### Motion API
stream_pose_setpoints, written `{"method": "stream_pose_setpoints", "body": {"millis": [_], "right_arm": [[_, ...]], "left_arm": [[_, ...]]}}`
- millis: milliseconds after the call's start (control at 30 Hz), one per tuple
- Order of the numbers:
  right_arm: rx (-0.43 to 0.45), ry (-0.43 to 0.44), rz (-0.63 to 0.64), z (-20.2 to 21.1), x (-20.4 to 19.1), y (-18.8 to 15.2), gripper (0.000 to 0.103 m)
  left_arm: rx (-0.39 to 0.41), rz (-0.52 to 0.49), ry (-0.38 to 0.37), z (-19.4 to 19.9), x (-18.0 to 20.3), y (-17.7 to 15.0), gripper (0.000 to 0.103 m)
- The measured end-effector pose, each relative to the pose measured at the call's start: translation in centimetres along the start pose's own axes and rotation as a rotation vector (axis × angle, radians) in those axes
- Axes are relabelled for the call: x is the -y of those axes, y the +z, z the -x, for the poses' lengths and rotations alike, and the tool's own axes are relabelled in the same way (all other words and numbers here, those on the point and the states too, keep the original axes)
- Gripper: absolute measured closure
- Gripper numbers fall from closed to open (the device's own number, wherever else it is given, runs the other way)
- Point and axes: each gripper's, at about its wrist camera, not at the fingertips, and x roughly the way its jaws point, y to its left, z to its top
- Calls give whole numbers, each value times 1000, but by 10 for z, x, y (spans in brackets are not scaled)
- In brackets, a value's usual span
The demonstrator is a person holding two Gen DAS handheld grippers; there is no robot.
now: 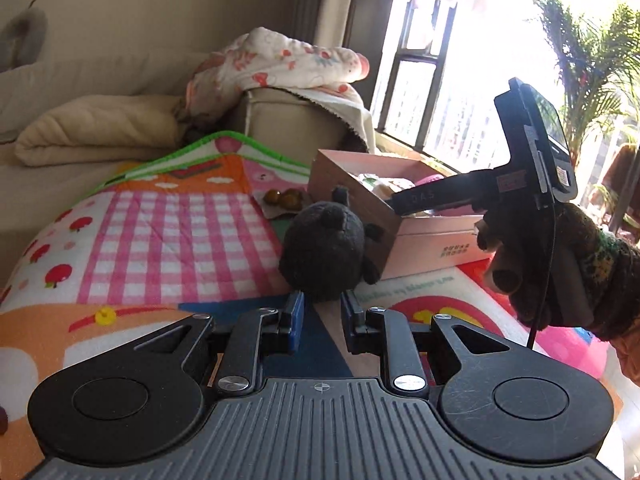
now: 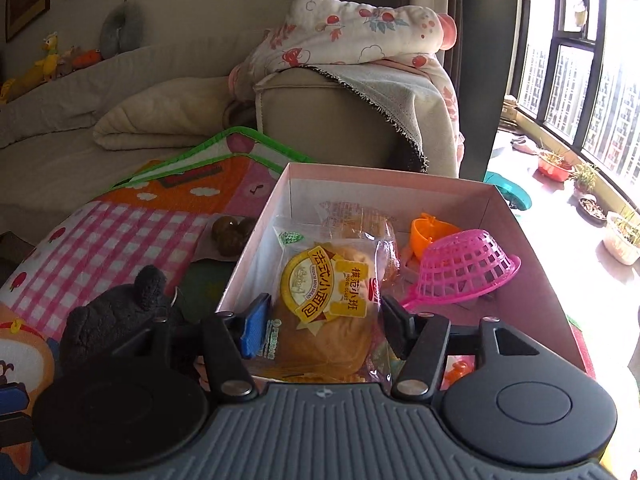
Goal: Organize objects
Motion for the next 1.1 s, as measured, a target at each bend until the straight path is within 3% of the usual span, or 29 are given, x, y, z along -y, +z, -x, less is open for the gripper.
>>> {"method": "stream_pose_setpoints", "body": {"millis": [67,267,433,600,767,933,1033,1100], "right_arm": [[19,3,-24,9,4,-4,22],[157,-22,-19,66,12,-40,3],[167,-29,51,90,11,-72,2],[148,-16,32,96,18,-78,2],[119,79,-19,96,12,-31,2],[-32,238,-8,52,-30,54,1],[-99,181,60,1,-71,96,3],[-158,124,107,-38,-93,114,18]], "left_arm": [[1,-18,2,2,1,1,81],[28,-40,10,2,2,13,81],[41,-4,-4,-15,6,33,80],[83,58,27,-19,6,37,80],[109,173,57,-19,-26,24,80],[113,340,88,-24,-80,8,80],[151,406,74,-24,-99,-3,80],[162,445,37,-22,-106,-6,80]]}}
